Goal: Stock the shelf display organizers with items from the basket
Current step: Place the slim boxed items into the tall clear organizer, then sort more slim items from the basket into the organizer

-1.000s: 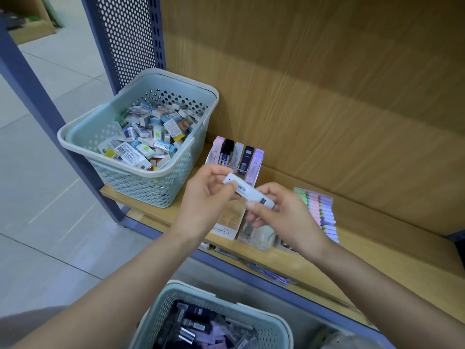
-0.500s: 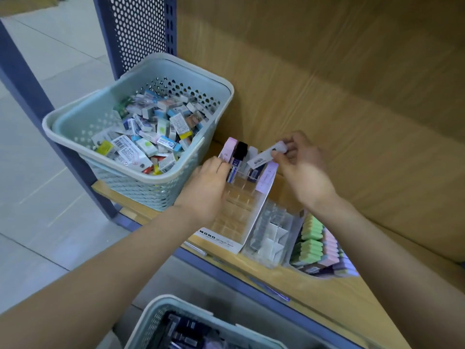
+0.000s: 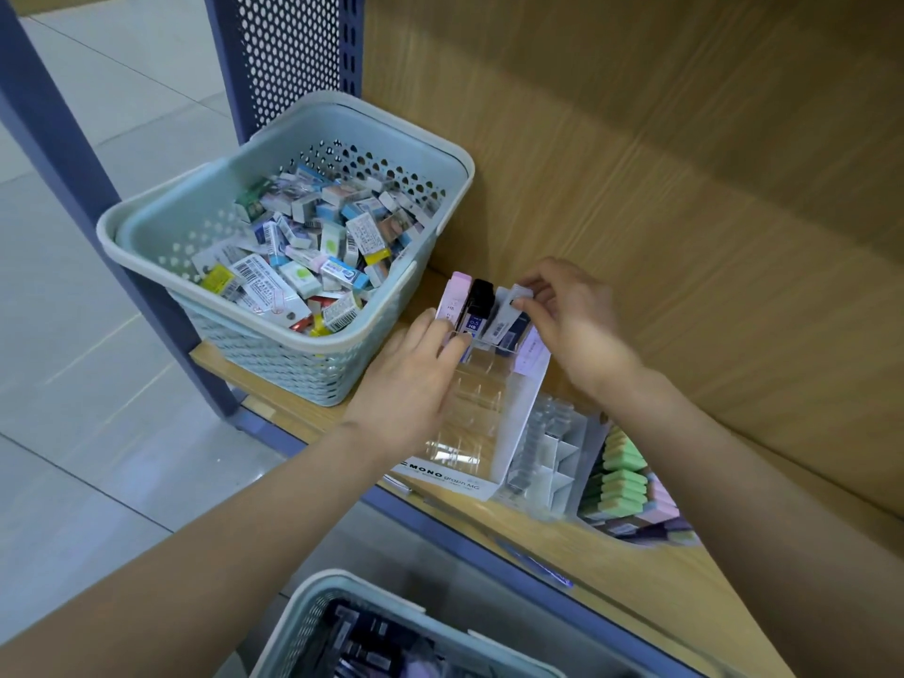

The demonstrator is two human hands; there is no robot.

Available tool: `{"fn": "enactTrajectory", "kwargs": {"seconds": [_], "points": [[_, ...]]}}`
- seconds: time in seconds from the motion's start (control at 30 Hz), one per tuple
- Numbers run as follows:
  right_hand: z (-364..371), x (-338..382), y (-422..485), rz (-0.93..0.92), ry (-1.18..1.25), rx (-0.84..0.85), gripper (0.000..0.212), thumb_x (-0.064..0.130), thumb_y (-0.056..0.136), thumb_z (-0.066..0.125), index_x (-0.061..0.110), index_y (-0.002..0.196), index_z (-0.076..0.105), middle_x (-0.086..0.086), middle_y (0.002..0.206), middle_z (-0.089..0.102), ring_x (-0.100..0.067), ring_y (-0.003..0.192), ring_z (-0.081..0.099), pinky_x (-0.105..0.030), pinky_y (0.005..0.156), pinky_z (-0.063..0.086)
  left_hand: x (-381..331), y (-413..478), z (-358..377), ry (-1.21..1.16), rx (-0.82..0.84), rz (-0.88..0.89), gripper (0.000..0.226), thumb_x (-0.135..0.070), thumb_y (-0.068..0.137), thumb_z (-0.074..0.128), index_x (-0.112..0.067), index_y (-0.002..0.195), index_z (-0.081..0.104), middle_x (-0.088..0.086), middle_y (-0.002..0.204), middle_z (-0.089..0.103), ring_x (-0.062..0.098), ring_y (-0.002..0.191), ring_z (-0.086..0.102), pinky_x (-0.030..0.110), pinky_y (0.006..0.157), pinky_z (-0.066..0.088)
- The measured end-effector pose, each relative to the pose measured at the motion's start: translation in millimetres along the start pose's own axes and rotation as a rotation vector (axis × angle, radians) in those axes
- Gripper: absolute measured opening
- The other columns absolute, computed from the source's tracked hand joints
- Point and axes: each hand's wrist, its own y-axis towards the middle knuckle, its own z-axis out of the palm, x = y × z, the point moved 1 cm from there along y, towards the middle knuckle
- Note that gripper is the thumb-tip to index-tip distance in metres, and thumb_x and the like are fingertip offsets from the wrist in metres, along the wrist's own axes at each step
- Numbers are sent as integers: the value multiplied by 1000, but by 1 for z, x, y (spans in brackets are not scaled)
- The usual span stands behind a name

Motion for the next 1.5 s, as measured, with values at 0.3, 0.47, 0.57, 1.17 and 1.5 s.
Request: {"fn": "enactTrajectory", "kwargs": {"seconds": [0.3,0.47,0.57,1.17,1.5], "points": [[7,9,15,99,14,86,8,12,87,64,10,95,66,1,90,58,-15,80,57,-31,78,50,3,0,-3,194,-19,66,64,-2,46,79,-1,108,63,13,101,61,27,113,38,33,92,31],[8,12,7,-18,-236,101,13,13,89,60,8,100,63,-9,106,54,-25,97,54,-41,78,48,1,-1,-10,201,65,52,63,-4,51,81,-2,110,62,12,105,62,31,112,56,35,88,50],[8,14,-1,-69,-373,113,24,3,88,57,7,111,56,-10,111,55,-27,103,52,-39,77,47,-4,0,-16,200,138,46,57,-4,80,58,-3,135,42,12,131,45,28,134,31,34,107,28],[-13,51,-158,-172,-452,-81,29,25,89,39,13,93,65,-2,81,59,-24,74,56,-33,64,49,-27,-82,-35,146,100,53,35,-28,80,33,-13,87,64,2,79,61,25,74,58,32,72,35],[90,38,-311,3,-243,496,35,25,56,88,25,82,65,9,77,59,-8,70,58,-18,56,47,-29,-221,41,5,453,-16,28,-31,77,37,-24,86,63,-8,80,60,13,73,59,24,73,42]]}}
